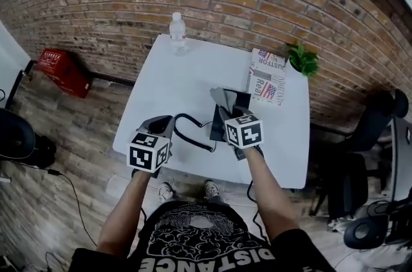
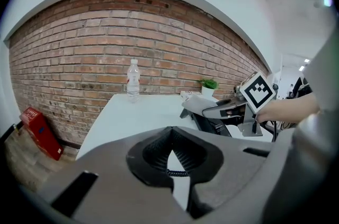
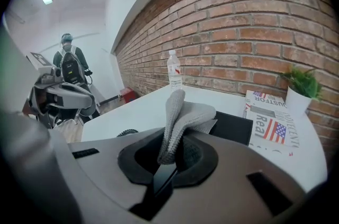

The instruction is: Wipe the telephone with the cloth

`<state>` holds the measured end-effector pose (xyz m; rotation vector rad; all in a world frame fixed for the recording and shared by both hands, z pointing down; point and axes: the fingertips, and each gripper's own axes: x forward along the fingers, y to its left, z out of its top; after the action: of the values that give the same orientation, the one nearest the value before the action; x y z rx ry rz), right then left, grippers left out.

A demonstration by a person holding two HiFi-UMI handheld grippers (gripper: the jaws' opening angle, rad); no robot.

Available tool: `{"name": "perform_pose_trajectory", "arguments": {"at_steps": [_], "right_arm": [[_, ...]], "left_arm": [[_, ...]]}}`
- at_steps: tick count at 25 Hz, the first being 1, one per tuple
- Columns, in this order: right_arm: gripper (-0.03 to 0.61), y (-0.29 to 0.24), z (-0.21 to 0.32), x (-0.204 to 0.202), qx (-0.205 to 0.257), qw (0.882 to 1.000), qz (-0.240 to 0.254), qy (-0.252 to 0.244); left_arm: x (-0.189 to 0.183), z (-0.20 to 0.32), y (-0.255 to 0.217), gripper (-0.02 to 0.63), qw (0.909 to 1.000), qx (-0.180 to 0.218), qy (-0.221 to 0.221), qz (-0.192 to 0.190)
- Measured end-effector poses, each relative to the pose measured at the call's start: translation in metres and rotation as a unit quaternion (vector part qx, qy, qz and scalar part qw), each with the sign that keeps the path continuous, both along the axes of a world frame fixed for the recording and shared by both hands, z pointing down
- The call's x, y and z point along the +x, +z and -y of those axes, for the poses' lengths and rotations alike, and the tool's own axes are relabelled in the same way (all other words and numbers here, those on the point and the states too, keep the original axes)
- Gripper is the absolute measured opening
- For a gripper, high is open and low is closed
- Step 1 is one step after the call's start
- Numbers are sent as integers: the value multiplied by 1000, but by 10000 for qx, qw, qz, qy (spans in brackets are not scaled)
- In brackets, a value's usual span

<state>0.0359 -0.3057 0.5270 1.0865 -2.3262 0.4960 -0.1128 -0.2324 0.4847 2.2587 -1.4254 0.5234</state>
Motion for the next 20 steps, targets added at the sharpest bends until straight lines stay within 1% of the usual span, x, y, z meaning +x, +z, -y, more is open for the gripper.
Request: {"name": "perform_pose_trajectory", "arguments": {"at_steps": [4, 8, 13, 20], "right_arm": [[11, 6, -12, 0, -72, 9998, -25, 158], [11, 10, -24, -2, -149, 9993, -27, 328], [11, 18, -44, 0, -252, 9979, -4, 595], [11, 33, -68, -7, -369, 9961, -80, 800]], "left_arm": [[-3, 0, 2, 6, 9999, 4, 168, -37], [-1, 0, 2, 6, 9991, -18, 386, -162], [1, -2, 3, 6, 9976, 15, 661, -194], [-5, -9, 8, 6, 9947, 13, 1007, -194]]}}
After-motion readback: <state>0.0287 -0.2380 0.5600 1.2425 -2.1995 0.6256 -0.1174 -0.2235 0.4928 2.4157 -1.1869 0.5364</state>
